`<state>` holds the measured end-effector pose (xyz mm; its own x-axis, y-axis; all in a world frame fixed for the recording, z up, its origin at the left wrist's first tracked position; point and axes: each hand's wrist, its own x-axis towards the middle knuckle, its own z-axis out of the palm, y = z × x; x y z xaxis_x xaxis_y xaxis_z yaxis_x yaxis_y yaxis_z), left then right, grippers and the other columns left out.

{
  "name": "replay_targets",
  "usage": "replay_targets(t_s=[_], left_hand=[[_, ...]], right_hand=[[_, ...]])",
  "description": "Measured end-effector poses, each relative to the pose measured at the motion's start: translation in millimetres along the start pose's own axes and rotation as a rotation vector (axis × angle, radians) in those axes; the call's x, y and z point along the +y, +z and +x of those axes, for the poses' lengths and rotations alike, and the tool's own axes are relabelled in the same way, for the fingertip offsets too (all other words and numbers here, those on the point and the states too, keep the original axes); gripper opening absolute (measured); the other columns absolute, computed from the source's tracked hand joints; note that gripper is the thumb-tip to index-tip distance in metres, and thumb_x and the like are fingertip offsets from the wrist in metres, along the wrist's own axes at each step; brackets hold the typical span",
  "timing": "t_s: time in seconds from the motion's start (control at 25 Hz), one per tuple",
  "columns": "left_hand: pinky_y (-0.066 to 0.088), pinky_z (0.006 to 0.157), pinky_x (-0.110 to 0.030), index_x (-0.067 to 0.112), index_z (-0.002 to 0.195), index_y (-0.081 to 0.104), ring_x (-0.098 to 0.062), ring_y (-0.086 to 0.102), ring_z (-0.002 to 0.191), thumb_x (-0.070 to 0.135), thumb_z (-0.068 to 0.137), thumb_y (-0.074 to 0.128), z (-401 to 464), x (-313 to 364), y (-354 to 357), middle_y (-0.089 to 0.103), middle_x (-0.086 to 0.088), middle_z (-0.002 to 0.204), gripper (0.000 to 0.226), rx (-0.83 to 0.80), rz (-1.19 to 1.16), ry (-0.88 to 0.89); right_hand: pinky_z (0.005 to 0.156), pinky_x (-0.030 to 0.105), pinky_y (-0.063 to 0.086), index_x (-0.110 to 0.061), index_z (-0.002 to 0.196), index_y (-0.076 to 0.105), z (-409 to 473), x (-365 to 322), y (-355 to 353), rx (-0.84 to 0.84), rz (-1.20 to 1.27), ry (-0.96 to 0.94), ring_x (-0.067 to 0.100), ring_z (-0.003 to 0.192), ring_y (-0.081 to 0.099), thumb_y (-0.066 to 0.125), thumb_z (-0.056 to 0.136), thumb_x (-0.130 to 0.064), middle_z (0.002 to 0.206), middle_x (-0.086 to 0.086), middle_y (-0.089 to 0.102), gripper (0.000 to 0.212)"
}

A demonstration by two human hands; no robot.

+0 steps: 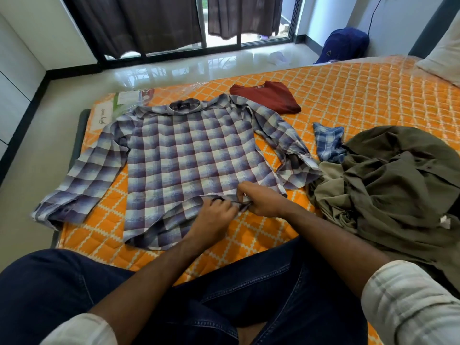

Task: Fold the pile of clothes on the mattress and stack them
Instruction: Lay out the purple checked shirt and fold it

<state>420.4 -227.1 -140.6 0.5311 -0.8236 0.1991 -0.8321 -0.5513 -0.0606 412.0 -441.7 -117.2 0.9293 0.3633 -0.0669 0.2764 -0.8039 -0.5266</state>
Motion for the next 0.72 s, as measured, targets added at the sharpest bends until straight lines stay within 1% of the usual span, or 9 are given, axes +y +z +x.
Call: replay_targets(t_s=[0.08,0.12,0.16,0.24,0.32,0.4,0.48,0.6,0.72], left_hand=[[0.051,0.082,-0.043,0.012,0.11,0.06,-0.025,0.061,0.09,0.01,0.084,0.072,-12,-1,-1,0.065,-0.009,0.103,0.029,-0.059,0.123,0.416],[0.051,0.083,-0.042,0.013,0.108,0.059,-0.024,0.061,0.089,0.012,0.085,0.071,-15,-2,-4,0.064,-0.008,0.102,0.026,-0.084,0.169,0.533],[0.049,0.082,-0.041,0.014,0.108,0.06,-0.023,0.06,0.09,0.016,0.087,0.07,-16,-4,-6,0.063,-0.007,0.103,0.024,-0.081,0.192,0.569],[0.048,0.087,-0.042,0.015,0.119,0.058,-0.025,0.057,0.104,0.035,0.09,0.065,-14,-7,-10,0.06,-0.009,0.117,0.036,-0.1,0.16,0.388],[0.042,0.098,-0.049,0.016,0.136,0.047,-0.03,0.048,0.124,0.059,0.087,0.06,-9,-12,-12,0.048,-0.01,0.139,0.066,-0.241,0.129,0.105],[0.039,0.101,-0.049,0.018,0.14,0.04,-0.029,0.049,0.122,0.069,0.087,0.051,-7,-17,-11,0.046,-0.009,0.139,0.074,-0.407,0.152,-0.023],[0.046,0.094,-0.042,0.019,0.136,0.042,-0.024,0.057,0.107,0.065,0.093,0.046,-6,-16,-10,0.053,-0.006,0.128,0.063,-0.479,0.121,0.005],[0.057,0.071,-0.033,0.02,0.129,0.043,-0.015,0.059,0.079,0.044,0.105,0.035,-13,-11,-4,0.061,-0.003,0.112,0.035,-0.513,-0.03,0.16],[0.054,0.06,-0.032,0.018,0.127,0.046,-0.017,0.057,0.075,0.039,0.103,0.039,-22,-10,0,0.06,-0.004,0.112,0.032,-0.426,0.034,0.185]], right_hand=[[0.058,0.035,0.041,-0.032,0.096,0.037,-9,1,1,-0.065,-0.077,-0.045,0.013,0.076,0.045,0.065,0.081,-0.004,0.093,-0.013,0.046,0.043],[0.058,0.033,0.039,-0.033,0.097,0.035,-13,2,2,-0.096,-0.095,-0.061,0.011,0.075,0.043,0.065,0.079,-0.003,0.094,-0.013,0.046,0.046],[0.063,0.031,0.036,-0.033,0.101,0.035,-17,5,4,-0.117,-0.121,-0.061,0.009,0.077,0.042,0.066,0.079,-0.003,0.097,-0.014,0.045,0.048],[0.078,0.03,0.033,-0.03,0.11,0.04,-24,11,5,-0.118,-0.244,-0.047,0.007,0.09,0.039,0.066,0.078,-0.006,0.106,-0.013,0.044,0.048],[0.09,0.036,0.036,-0.024,0.121,0.044,-28,22,5,-0.108,-0.47,-0.035,0.014,0.103,0.041,0.065,0.079,-0.011,0.118,-0.004,0.046,0.049],[0.1,0.044,0.037,-0.018,0.129,0.044,-31,34,3,-0.126,-0.643,0.026,0.024,0.115,0.045,0.064,0.085,-0.018,0.128,0.003,0.047,0.049],[0.104,0.044,0.037,-0.017,0.128,0.046,-34,43,-5,-0.186,-0.684,0.099,0.027,0.119,0.048,0.059,0.091,-0.021,0.13,0.006,0.051,0.039],[0.098,0.041,0.041,-0.018,0.126,0.05,-39,51,-14,-0.349,-0.678,0.151,0.027,0.115,0.055,0.053,0.097,-0.02,0.126,0.006,0.06,0.029],[0.103,0.048,0.037,-0.019,0.134,0.049,-46,57,-11,-0.332,-0.729,0.131,0.028,0.121,0.05,0.052,0.094,-0.018,0.132,0.005,0.054,0.039]])
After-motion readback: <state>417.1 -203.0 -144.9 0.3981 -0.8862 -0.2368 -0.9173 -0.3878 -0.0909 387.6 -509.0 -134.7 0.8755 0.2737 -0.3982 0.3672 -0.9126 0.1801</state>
